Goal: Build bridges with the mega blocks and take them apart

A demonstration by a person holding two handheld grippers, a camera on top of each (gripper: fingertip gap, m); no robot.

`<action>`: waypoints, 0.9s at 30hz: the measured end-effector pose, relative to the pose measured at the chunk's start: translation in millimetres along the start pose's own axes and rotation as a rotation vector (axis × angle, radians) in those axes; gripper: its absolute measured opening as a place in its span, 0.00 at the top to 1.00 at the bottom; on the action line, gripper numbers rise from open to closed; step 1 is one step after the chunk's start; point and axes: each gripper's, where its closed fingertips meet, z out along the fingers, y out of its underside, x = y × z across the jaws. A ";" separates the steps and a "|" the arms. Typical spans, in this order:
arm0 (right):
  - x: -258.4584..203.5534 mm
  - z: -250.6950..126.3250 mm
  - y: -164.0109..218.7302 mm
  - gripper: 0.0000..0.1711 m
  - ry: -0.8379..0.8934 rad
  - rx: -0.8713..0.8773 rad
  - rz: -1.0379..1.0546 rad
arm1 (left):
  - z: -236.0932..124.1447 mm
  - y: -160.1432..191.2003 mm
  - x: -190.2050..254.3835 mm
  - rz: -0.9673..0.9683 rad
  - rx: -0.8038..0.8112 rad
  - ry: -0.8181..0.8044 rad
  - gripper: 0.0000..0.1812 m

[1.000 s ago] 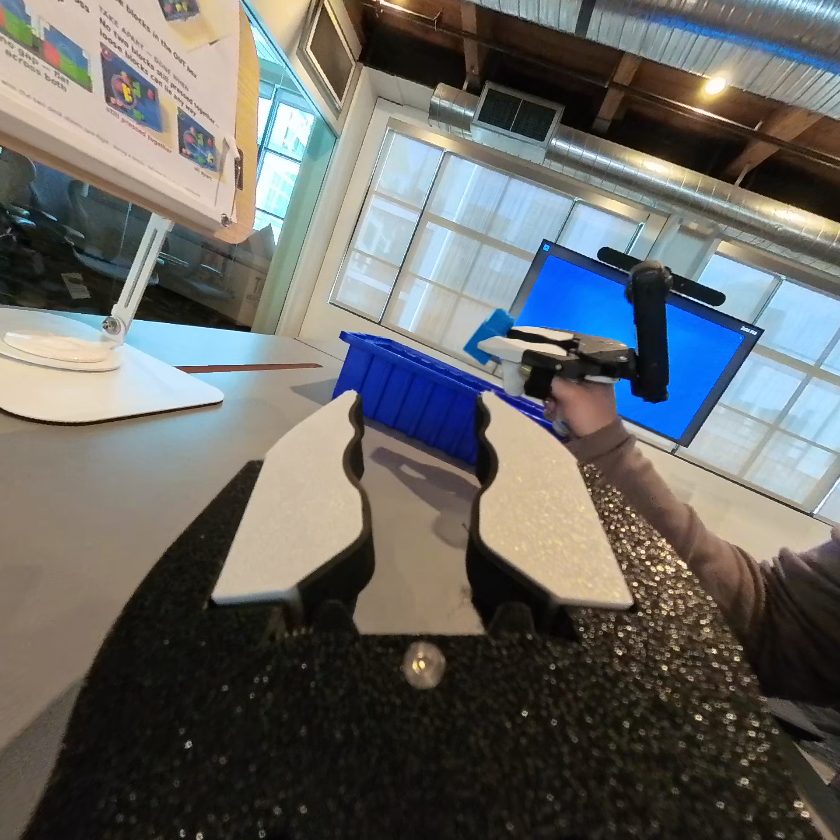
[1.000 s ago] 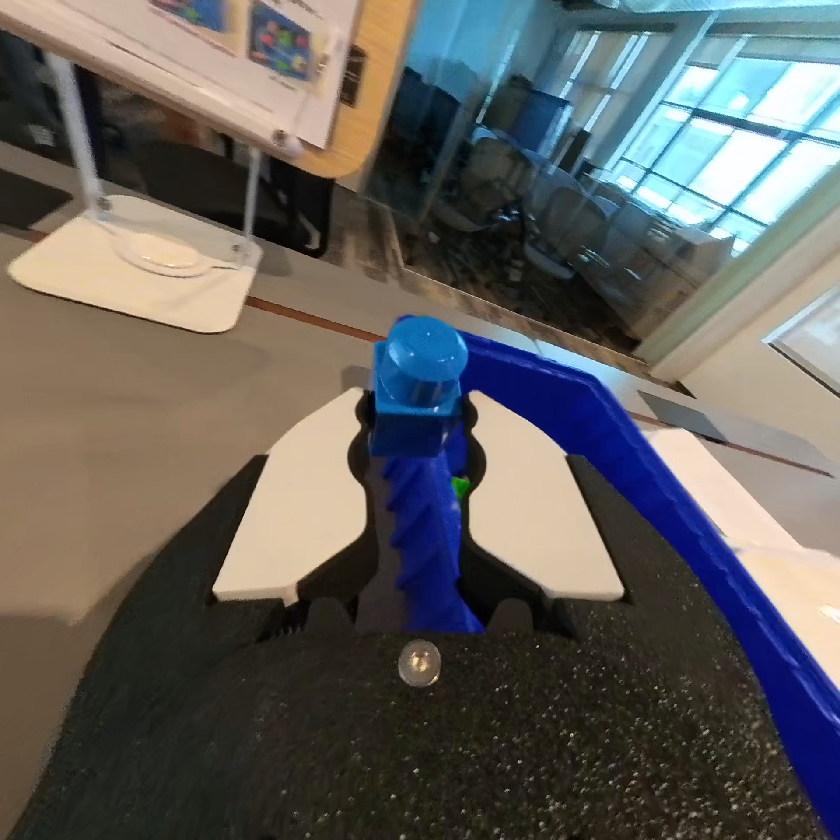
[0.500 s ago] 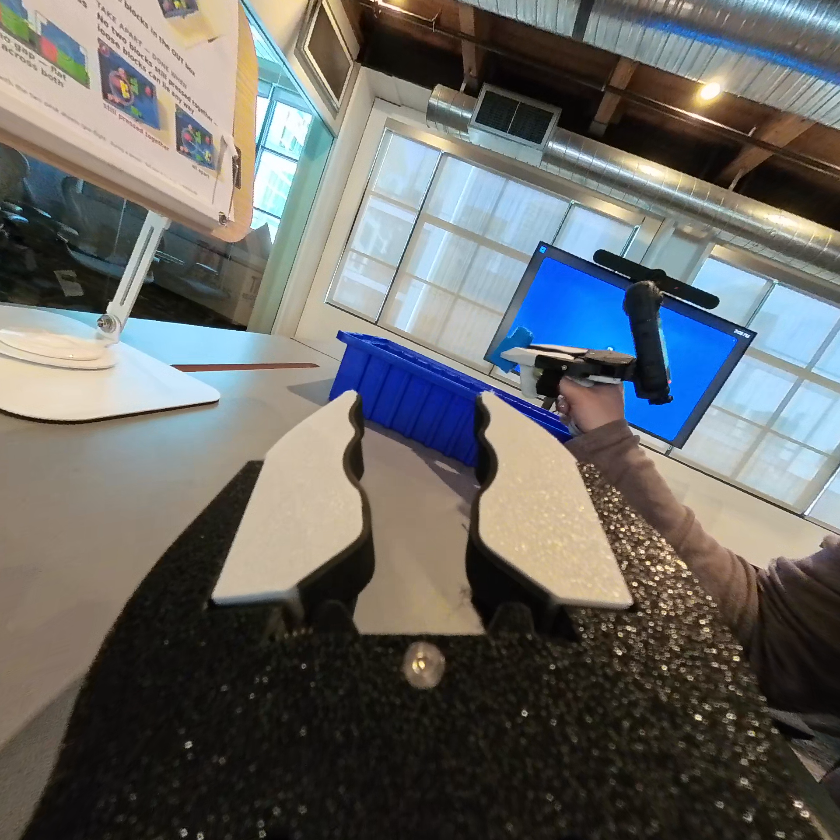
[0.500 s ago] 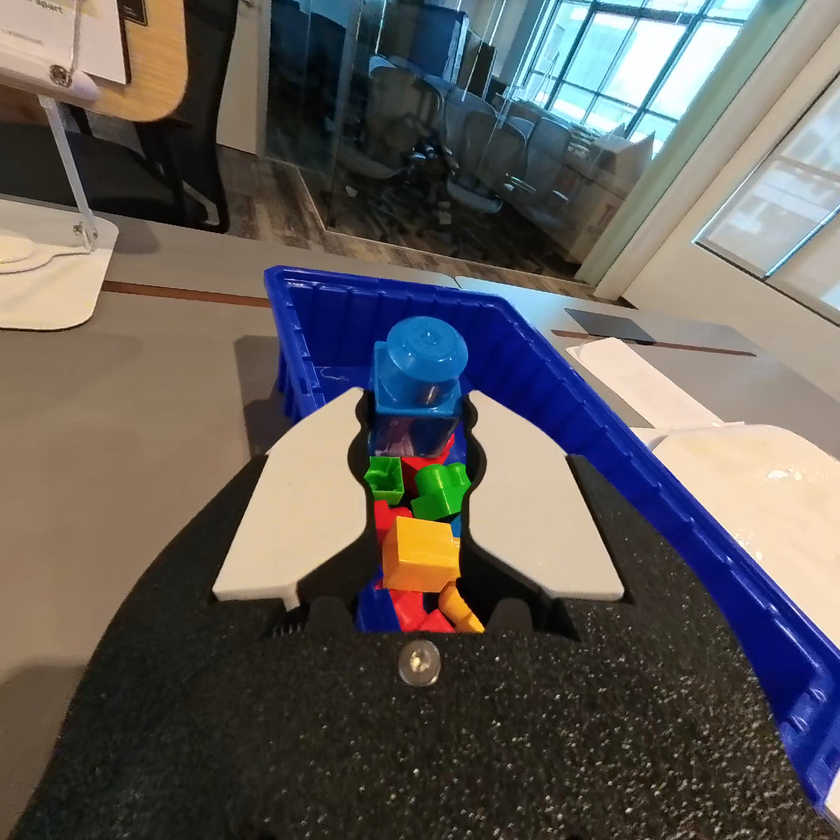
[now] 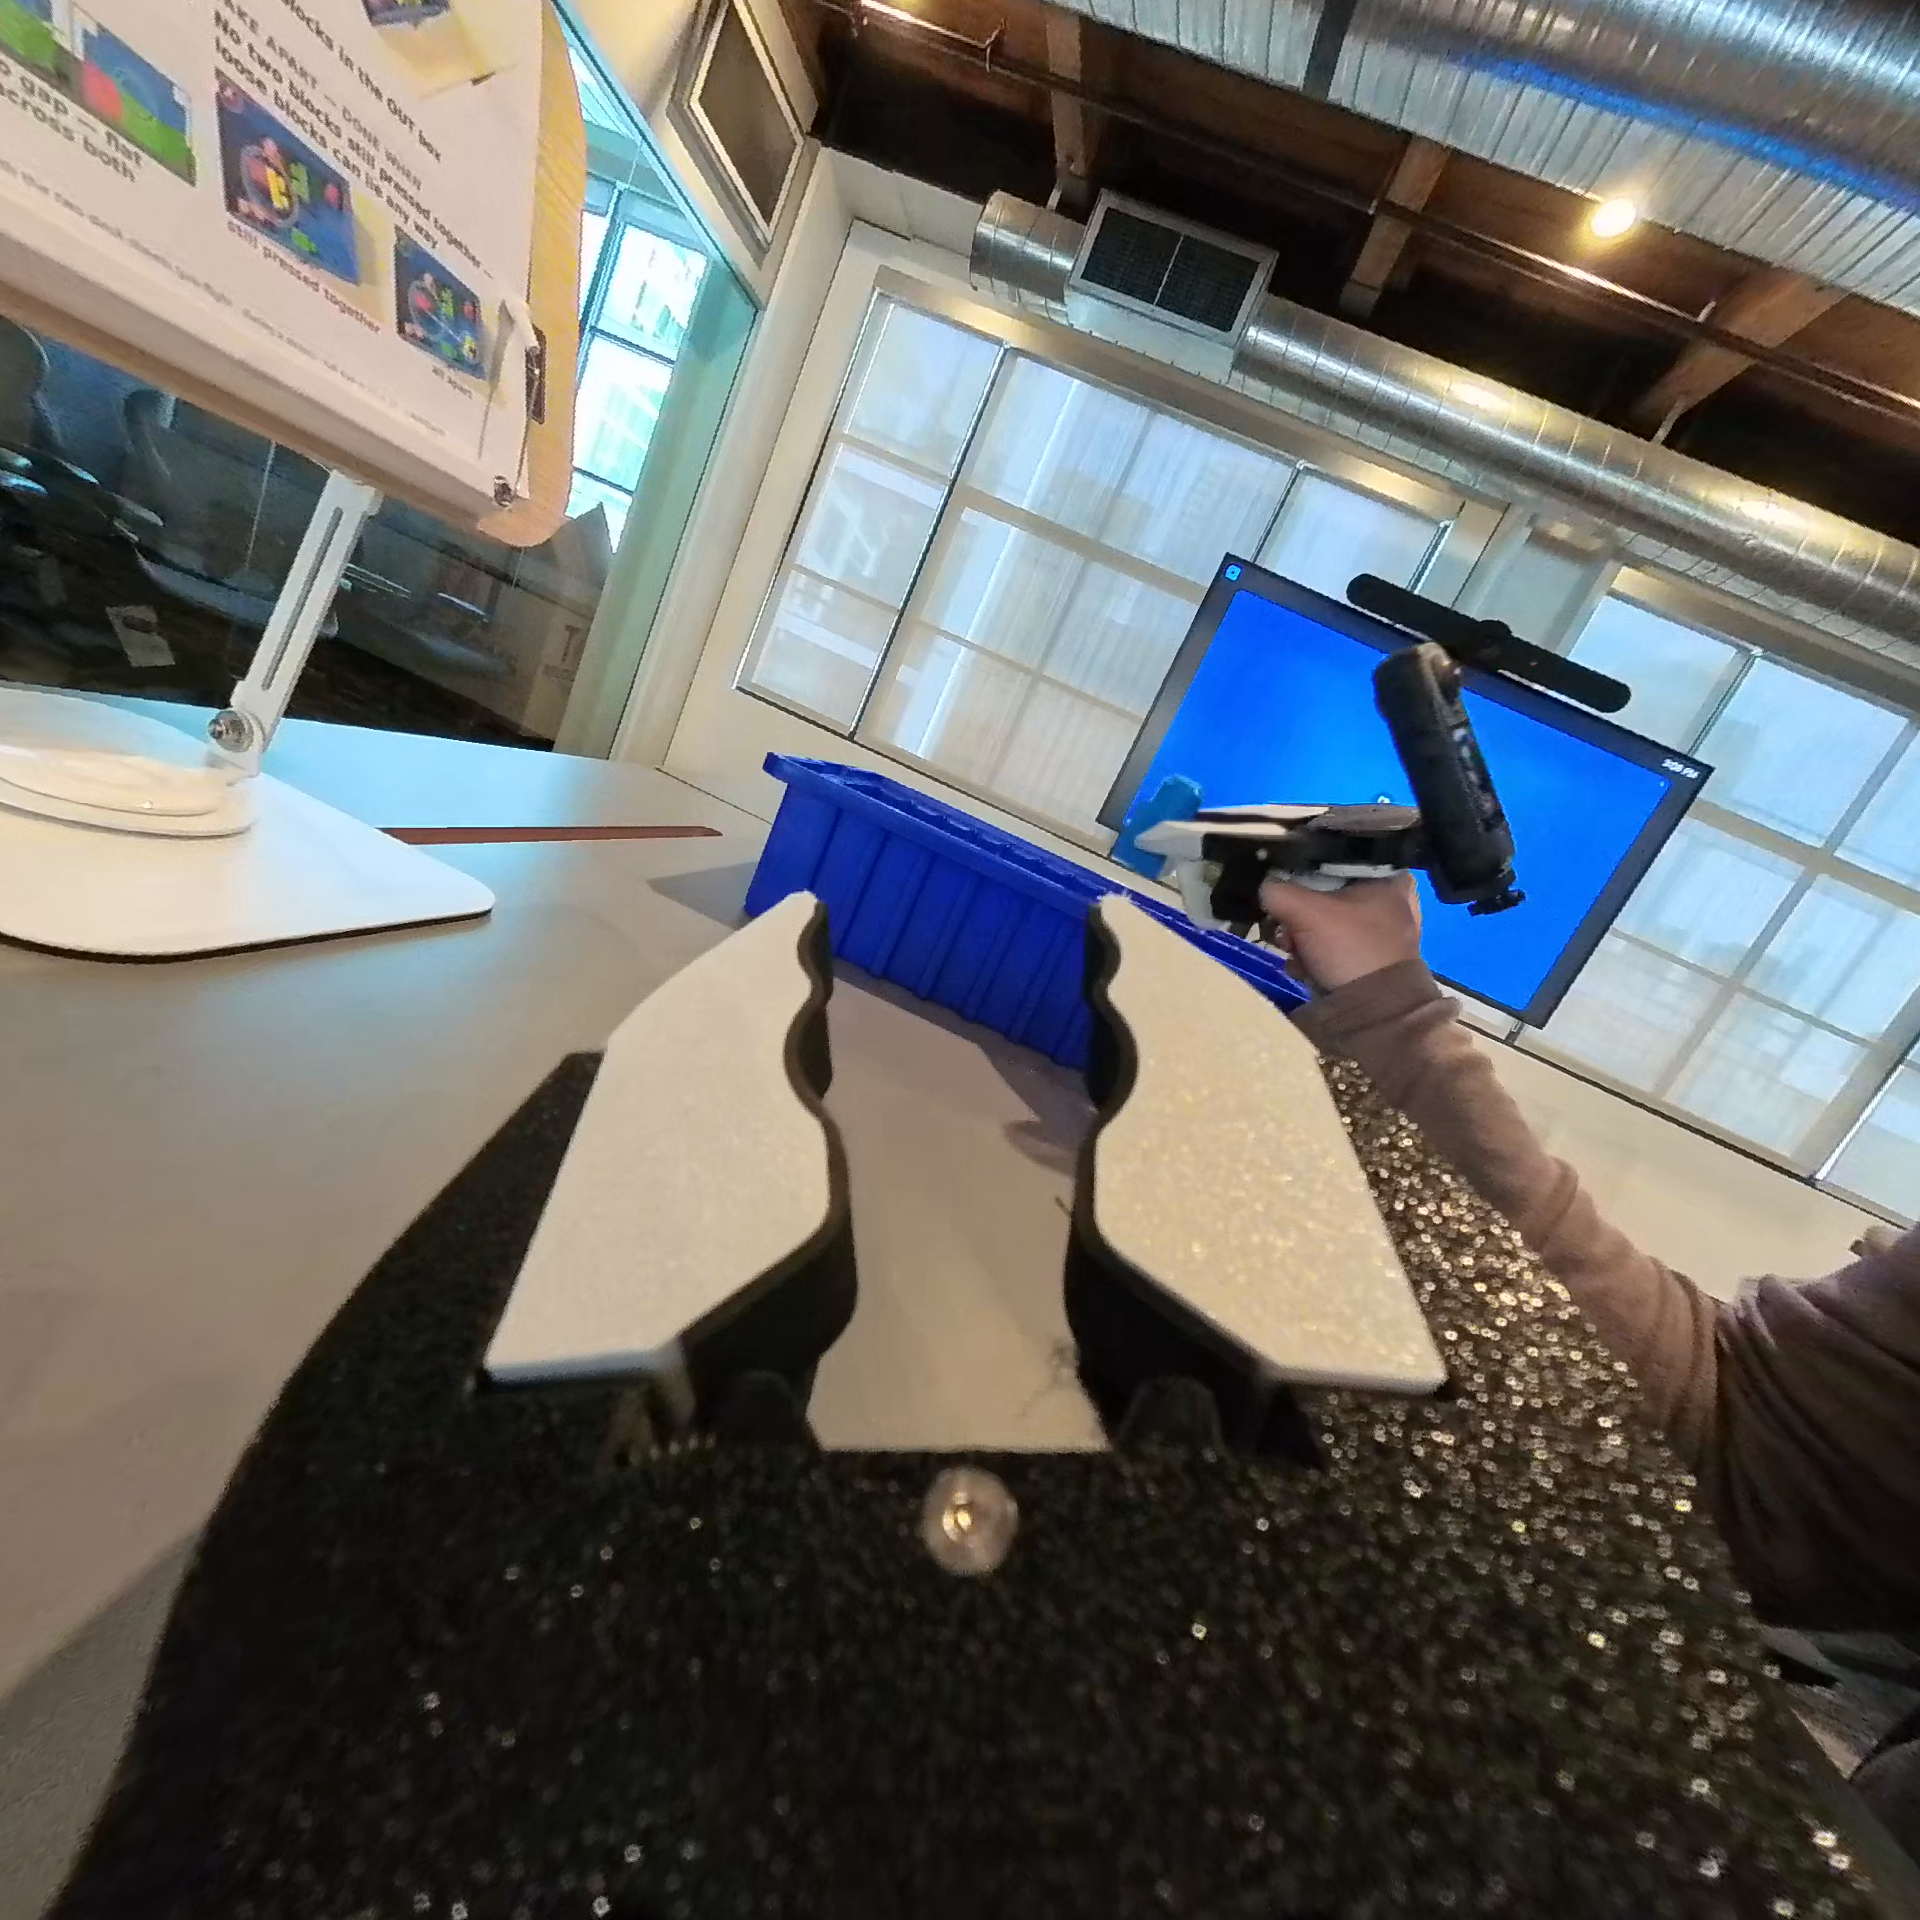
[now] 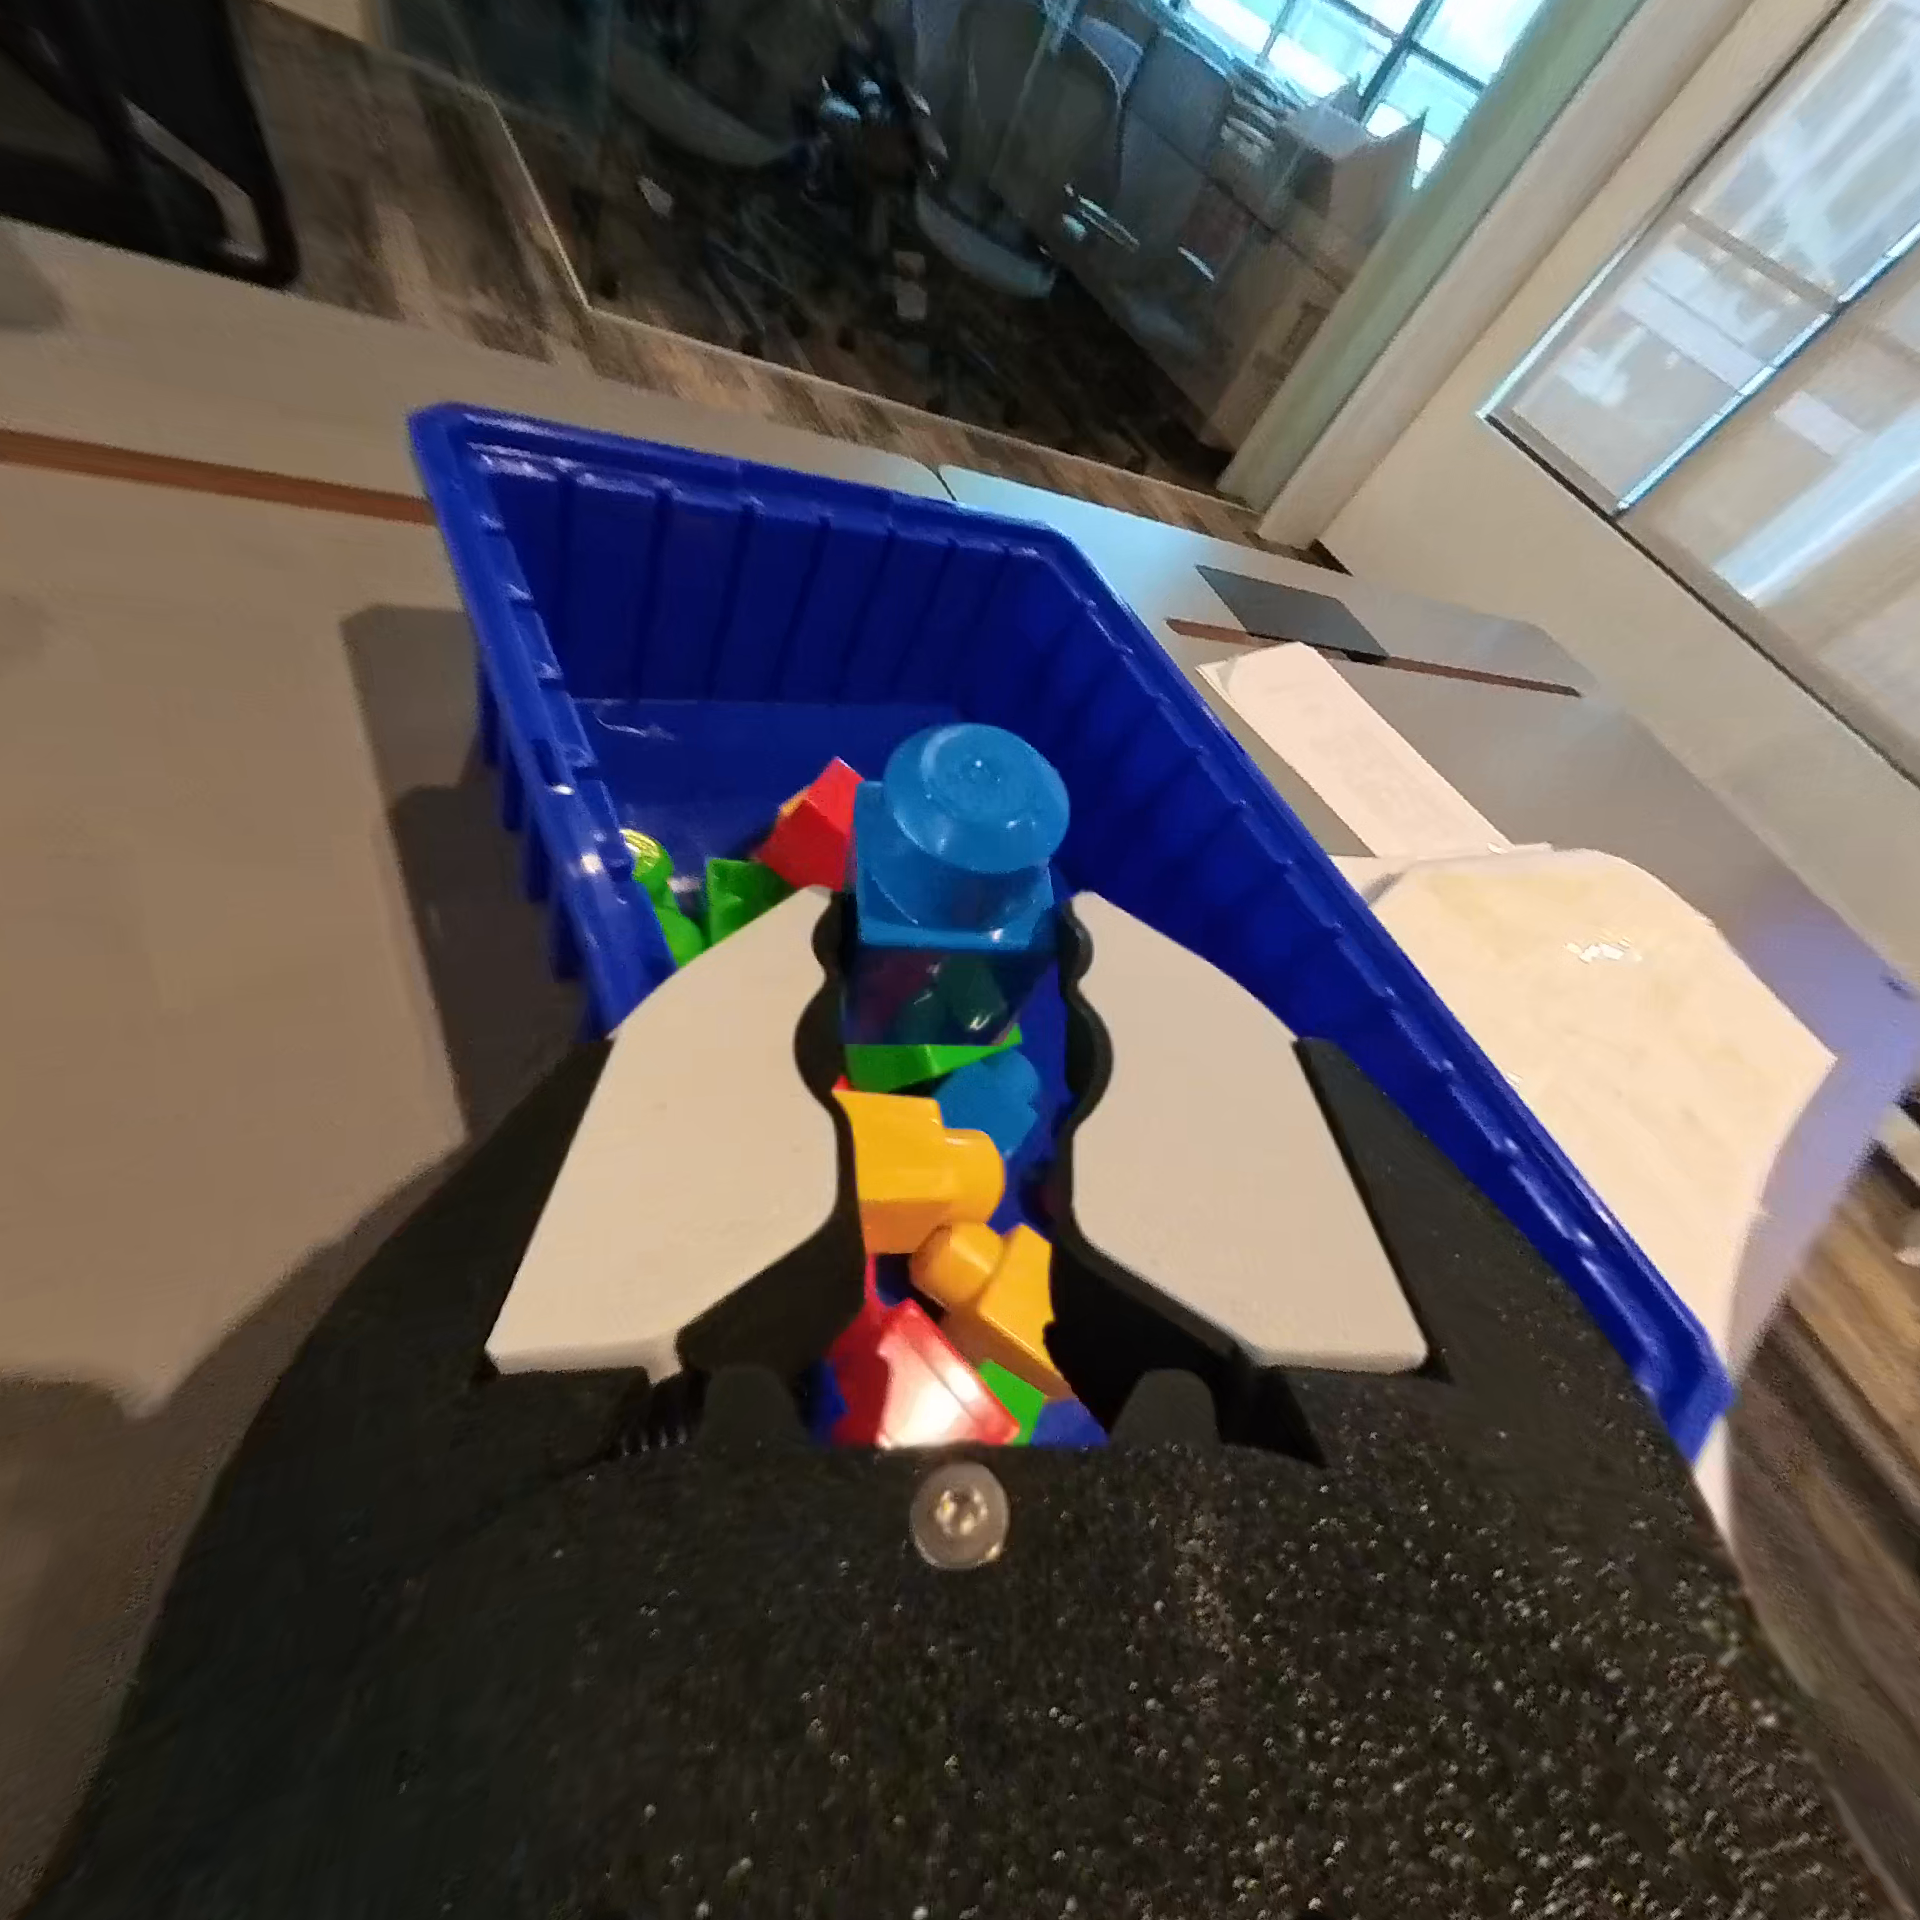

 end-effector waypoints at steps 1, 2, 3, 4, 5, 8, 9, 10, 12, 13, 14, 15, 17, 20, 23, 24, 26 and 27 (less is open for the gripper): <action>2.8 0.9 3.0 0.78 0.017 -0.019 -0.011 | 0.0 0.1 0.0 -0.001 -0.001 0.000 0.75; 4.6 1.9 6.0 0.78 0.026 -0.038 -0.015 | 0.1 0.2 0.1 -0.002 -0.001 0.001 0.75; 6.1 3.0 8.3 0.78 0.033 -0.055 -0.013 | 0.2 0.3 0.1 -0.003 -0.001 0.002 0.75; 7.7 3.8 9.9 0.78 0.044 -0.068 -0.013 | 0.3 0.3 0.2 -0.003 -0.002 0.003 0.75; 8.3 4.2 11.4 0.78 0.049 -0.078 -0.019 | 0.3 0.4 0.3 -0.003 -0.002 0.003 0.75; 7.5 4.4 11.9 0.78 0.047 -0.081 -0.026 | 0.0 0.1 0.2 -0.003 0.000 0.003 0.75; 7.3 4.2 11.6 0.78 0.044 -0.078 -0.025 | 0.1 0.1 0.2 -0.004 0.000 0.003 0.75; 7.1 4.0 11.4 0.78 0.042 -0.076 -0.023 | 0.1 0.2 0.2 -0.004 0.000 0.003 0.75; 7.4 3.8 11.0 0.77 0.039 -0.073 -0.016 | 0.1 0.2 0.2 -0.005 0.000 0.003 0.75; 7.7 3.7 11.0 0.77 0.039 -0.073 -0.014 | 0.1 0.1 0.1 -0.005 0.000 0.003 0.75; 7.9 3.6 11.0 0.77 0.040 -0.073 -0.012 | 0.1 0.1 0.2 -0.005 0.000 0.004 0.75; 7.9 3.7 11.0 0.77 0.040 -0.073 -0.012 | 0.1 0.2 0.1 -0.006 -0.001 0.004 0.75; 8.6 3.8 11.4 0.76 0.046 -0.076 -0.014 | 0.1 0.2 0.2 -0.006 0.000 0.004 0.75; 9.1 4.2 12.0 0.73 0.051 -0.081 -0.015 | 0.2 0.2 0.0 -0.007 0.000 0.005 0.75; 8.9 4.3 12.0 0.71 0.053 -0.081 -0.019 | 0.3 0.3 0.2 -0.008 -0.002 0.006 0.75; 8.9 4.1 11.7 0.71 0.055 -0.080 -0.022 | 0.4 0.2 0.1 -0.008 -0.002 0.006 0.75; 8.6 3.7 10.9 0.71 0.058 -0.074 -0.028 | 0.4 0.2 0.0 -0.009 -0.001 0.006 0.75; 8.2 3.4 10.2 0.71 0.058 -0.069 -0.030 | 0.4 0.2 -0.1 -0.010 -0.002 0.007 0.75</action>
